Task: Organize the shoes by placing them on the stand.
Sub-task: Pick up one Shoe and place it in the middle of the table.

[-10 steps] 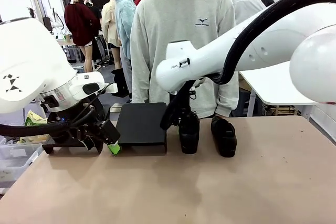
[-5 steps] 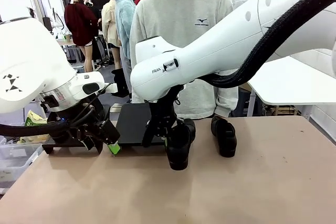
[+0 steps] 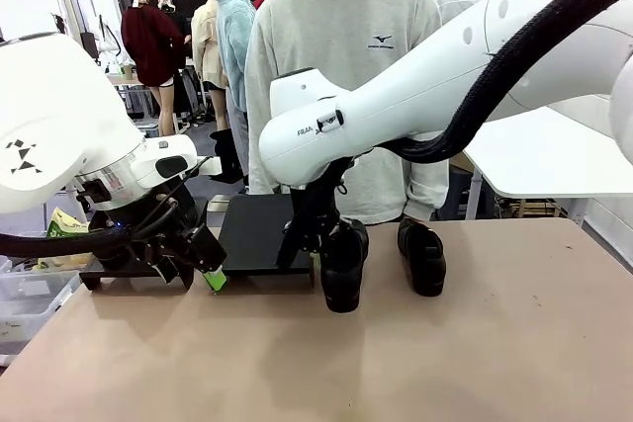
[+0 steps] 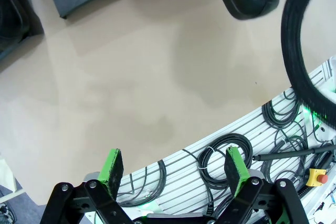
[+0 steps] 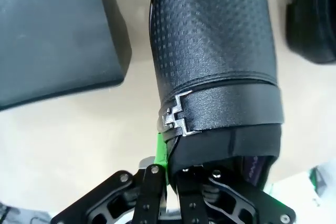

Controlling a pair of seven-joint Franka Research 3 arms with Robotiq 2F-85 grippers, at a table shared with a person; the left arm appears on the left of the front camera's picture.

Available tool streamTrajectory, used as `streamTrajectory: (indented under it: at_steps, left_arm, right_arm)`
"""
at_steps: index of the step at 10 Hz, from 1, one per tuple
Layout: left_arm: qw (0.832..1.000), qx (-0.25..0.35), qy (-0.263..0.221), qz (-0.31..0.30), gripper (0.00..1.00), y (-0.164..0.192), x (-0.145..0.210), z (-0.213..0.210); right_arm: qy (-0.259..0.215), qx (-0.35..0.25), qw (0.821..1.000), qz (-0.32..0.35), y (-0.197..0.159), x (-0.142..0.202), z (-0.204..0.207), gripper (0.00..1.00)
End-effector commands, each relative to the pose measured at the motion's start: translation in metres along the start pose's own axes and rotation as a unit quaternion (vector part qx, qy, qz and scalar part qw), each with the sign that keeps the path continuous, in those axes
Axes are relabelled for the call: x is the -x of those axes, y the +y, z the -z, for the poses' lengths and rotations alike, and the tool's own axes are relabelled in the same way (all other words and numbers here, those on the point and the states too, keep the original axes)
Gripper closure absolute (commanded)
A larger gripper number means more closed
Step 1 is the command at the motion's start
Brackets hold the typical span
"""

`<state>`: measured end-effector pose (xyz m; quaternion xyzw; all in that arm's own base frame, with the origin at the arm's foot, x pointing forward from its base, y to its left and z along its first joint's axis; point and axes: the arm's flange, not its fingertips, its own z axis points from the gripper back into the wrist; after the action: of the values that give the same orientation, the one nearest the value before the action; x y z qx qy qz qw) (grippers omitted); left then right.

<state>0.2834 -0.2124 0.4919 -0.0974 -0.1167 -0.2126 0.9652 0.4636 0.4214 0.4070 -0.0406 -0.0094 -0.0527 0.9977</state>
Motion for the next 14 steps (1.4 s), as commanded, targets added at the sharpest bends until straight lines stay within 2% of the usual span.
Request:
streamTrajectory:
  at_steps: [1, 4, 5, 7, 9, 10, 14]
  left_arm:
    - [1.000, 0.007, 0.002, 0.001, 0.00, 0.000, 0.002, 0.001]
    - [1.000, 0.007, 0.002, 0.001, 0.00, 0.000, 0.002, 0.001]
    - [1.000, 0.007, 0.002, 0.001, 0.00, 0.000, 0.002, 0.001]
    - [1.000, 0.007, 0.002, 0.001, 0.00, 0.000, 0.002, 0.001]
    - [1.000, 0.007, 0.002, 0.001, 0.00, 0.000, 0.002, 0.001]
    - [1.000, 0.007, 0.002, 0.001, 0.00, 0.000, 0.002, 0.001]
    - [1.000, 0.007, 0.002, 0.001, 0.00, 0.000, 0.002, 0.001]
  right_arm:
    - [-0.023, 0.007, 1.000, 0.015, -0.004, 0.052, -0.002, 1.00]
    - [0.000, -0.001, 1.000, -0.001, -0.005, 0.082, 0.017, 1.00]
    - [0.018, -0.003, 1.000, -0.002, -0.004, 0.083, 0.030, 1.00]
    - [0.047, -0.025, 0.997, -0.049, -0.007, 0.079, 0.058, 1.00]
    - [0.058, -0.033, 0.997, -0.045, -0.005, 0.085, 0.062, 1.00]
    - [0.072, -0.034, 0.996, -0.049, -0.004, 0.087, 0.064, 0.88]
    - [0.073, -0.046, 0.994, -0.060, -0.005, 0.088, 0.055, 0.13]
